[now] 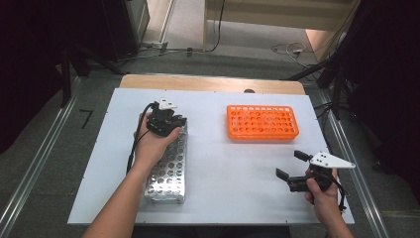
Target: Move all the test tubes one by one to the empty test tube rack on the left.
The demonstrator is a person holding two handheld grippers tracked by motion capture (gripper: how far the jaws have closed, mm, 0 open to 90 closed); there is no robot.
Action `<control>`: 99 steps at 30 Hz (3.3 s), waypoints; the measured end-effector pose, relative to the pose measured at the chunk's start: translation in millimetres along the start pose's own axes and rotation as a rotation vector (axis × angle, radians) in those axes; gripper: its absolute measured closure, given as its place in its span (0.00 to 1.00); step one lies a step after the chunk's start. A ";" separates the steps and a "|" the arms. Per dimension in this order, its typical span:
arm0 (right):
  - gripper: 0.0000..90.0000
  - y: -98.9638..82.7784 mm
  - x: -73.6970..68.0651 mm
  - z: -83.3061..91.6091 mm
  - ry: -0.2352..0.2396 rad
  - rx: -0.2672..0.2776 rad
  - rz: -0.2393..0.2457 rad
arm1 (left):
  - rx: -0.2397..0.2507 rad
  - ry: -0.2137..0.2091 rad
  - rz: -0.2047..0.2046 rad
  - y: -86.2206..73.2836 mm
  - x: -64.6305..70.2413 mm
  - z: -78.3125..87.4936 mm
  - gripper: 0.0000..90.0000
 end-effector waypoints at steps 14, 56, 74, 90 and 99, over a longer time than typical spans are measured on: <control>0.00 4.8 -1.5 -4.9 0.008 -0.003 0.003 | 0.161 -0.104 0.044 -0.3 9.7 29.2 0.44; 0.07 36.8 52.1 -87.6 -0.086 -0.049 -0.089 | 0.280 -0.181 0.088 -24.8 34.9 90.0 0.00; 0.69 24.0 63.7 -116.6 -0.228 -0.065 -0.099 | 0.275 -0.181 0.095 -26.3 33.3 89.5 0.00; 0.81 23.0 60.8 -121.9 -0.253 -0.053 -0.049 | 0.266 -0.183 0.090 -26.9 35.1 87.7 0.00; 0.82 39.8 58.2 -114.3 -0.255 -0.008 -0.032 | 0.269 -0.182 0.091 -26.4 35.4 88.1 0.00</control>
Point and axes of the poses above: each handheld gripper's, and its own axes: z roughly backward along the jaws, y roughly out of its top, x roughly to its right, the point moved 5 cm from there along -z, roughly forward along the jaws, and after that the axes turned 12 degrees about x, right-handed, at the moved point
